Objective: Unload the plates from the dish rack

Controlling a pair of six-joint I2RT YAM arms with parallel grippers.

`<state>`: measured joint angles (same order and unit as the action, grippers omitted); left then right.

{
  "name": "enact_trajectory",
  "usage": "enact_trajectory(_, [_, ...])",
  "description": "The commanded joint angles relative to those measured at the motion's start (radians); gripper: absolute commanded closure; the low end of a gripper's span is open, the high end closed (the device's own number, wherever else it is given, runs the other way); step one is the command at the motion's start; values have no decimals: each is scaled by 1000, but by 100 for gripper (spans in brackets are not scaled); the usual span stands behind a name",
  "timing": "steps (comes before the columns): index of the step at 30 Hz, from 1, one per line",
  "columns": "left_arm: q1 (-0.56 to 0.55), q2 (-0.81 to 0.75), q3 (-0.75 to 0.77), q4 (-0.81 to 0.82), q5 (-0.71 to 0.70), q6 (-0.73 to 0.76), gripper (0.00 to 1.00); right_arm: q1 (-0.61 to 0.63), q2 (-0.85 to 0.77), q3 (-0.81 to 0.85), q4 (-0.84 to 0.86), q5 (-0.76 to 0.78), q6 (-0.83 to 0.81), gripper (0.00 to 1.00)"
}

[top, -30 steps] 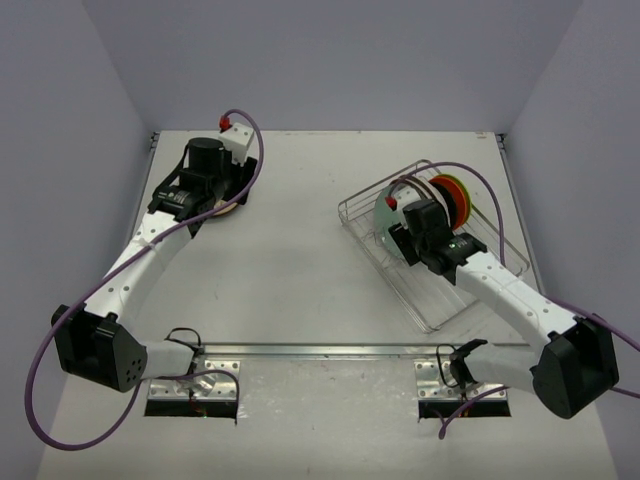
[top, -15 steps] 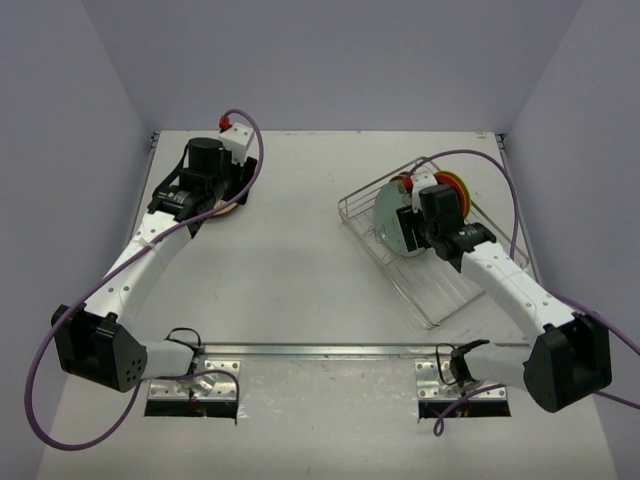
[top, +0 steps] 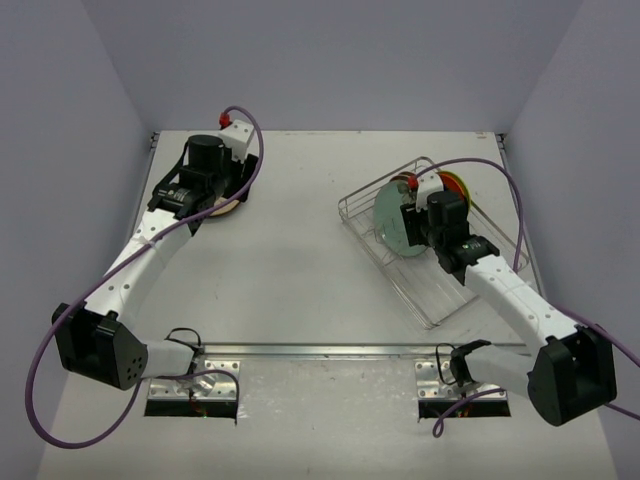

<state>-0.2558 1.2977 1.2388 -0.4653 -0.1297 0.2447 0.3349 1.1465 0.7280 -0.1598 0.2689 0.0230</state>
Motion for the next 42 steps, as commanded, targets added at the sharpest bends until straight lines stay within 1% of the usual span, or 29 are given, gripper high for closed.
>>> enact_trajectory(1, [-10, 1, 44, 27, 11, -11, 40, -8, 36, -4, 84, -94, -15, 43])
enact_trajectory(4, [-10, -4, 40, 25, 9, -4, 40, -8, 40, 0, 85, -157, -12, 47])
enact_trajectory(7, [-10, -8, 34, 26, 7, -2, 40, -9, 27, 3, 85, -223, -5, 55])
enact_trajectory(11, [-9, -9, 25, 31, 10, -1, 40, -11, 10, 8, 80, -307, -11, 57])
enact_trajectory(14, [-10, -8, 19, 39, 15, 1, 40, -17, 4, 10, 77, -348, -12, 62])
enact_trajectory(18, [-10, -6, 16, 40, 18, 2, 40, -27, 8, 8, 75, -395, -3, 65])
enact_trajectory(21, [-10, -7, 15, 41, 16, 2, 40, -29, 14, 9, 75, -399, -4, 75])
enact_trajectory(22, [-10, -8, 12, 42, 16, 2, 39, -30, 16, 9, 76, -394, -5, 82])
enact_trajectory(23, [-10, -7, 11, 42, 16, 1, 39, -31, 16, 8, 77, -389, -5, 86])
enact_trajectory(24, [-10, -6, 10, 43, 16, 2, 39, -33, 16, 8, 76, -388, -8, 88])
enact_trajectory(25, [-10, -7, 8, 43, 18, 2, 39, -31, 13, 9, 77, -383, -13, 92])
enact_trajectory(26, [-10, -6, 8, 44, 22, 2, 39, -33, 11, 10, 75, -377, -17, 100])
enact_trajectory(30, [-10, -5, 8, 46, 35, -2, 38, -31, -5, 21, 66, -360, -62, 100])
enact_trajectory(37, [-10, 0, 5, 46, 45, -13, 35, -33, -31, 90, 28, -290, -63, 100])
enact_trajectory(39, [-10, 0, 5, 45, 50, -13, 29, -31, -42, 160, -13, -249, -51, 100])
enact_trajectory(40, [-10, 1, 5, 45, 52, -15, 24, -32, -43, 181, -22, -233, -47, 100])
enact_trajectory(41, [-10, 1, 6, 45, 53, -16, 16, -32, -44, 201, -30, -218, -45, 100])
enact_trajectory(42, [-10, 1, 8, 46, 55, -18, 7, -32, -47, 222, -36, -206, -48, 100])
